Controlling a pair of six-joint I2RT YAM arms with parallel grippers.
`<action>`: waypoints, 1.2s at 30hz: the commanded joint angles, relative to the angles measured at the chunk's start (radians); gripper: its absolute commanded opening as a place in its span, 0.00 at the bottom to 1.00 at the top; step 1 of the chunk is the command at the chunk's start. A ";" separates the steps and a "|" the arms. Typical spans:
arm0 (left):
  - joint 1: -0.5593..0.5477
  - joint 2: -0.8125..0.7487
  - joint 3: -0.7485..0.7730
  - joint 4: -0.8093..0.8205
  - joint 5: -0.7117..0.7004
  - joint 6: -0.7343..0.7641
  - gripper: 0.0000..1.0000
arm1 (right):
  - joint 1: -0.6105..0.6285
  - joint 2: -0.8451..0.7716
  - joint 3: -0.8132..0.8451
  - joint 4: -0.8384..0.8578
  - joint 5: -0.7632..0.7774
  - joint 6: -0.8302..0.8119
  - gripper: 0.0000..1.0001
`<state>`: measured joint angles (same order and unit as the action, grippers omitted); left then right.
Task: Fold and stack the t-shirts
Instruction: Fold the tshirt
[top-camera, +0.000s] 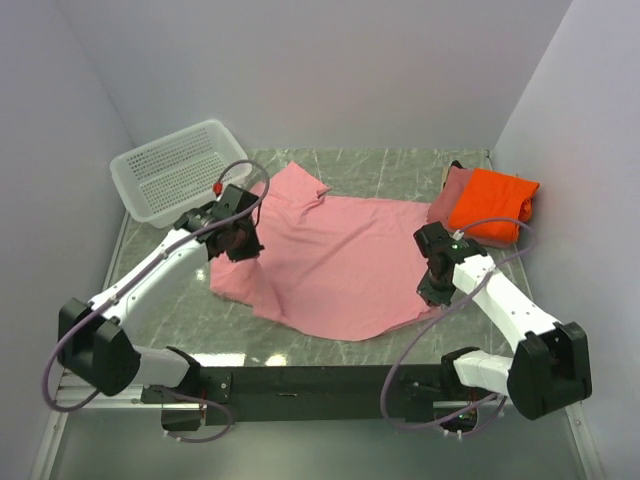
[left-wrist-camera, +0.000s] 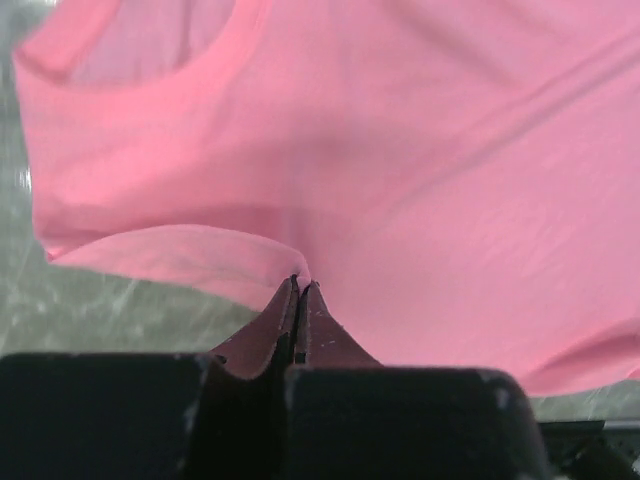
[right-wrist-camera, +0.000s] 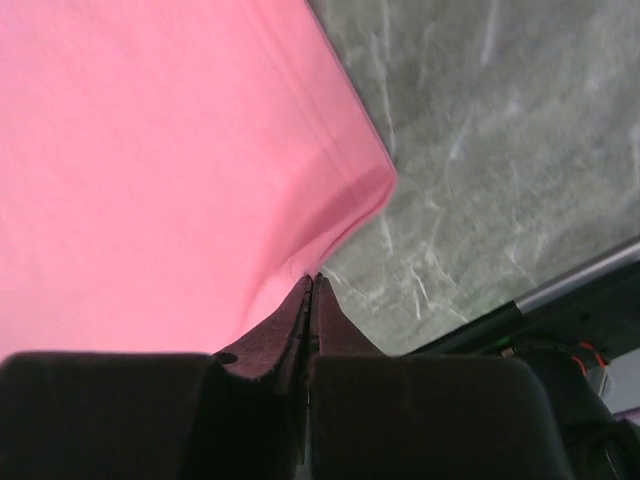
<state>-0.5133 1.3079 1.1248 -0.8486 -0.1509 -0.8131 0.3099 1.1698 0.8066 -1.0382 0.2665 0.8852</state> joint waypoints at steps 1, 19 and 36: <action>0.036 0.081 0.111 0.077 -0.041 0.137 0.00 | -0.057 0.050 0.060 0.107 -0.013 -0.097 0.00; 0.179 0.257 0.316 0.148 -0.018 0.252 0.00 | -0.192 0.304 0.266 0.205 -0.024 -0.213 0.00; 0.211 0.264 0.333 0.132 -0.041 0.235 0.00 | -0.207 0.298 0.304 0.196 -0.007 -0.213 0.00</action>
<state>-0.3119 1.5726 1.4197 -0.7227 -0.1696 -0.5861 0.1104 1.4796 1.0679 -0.8505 0.2356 0.6785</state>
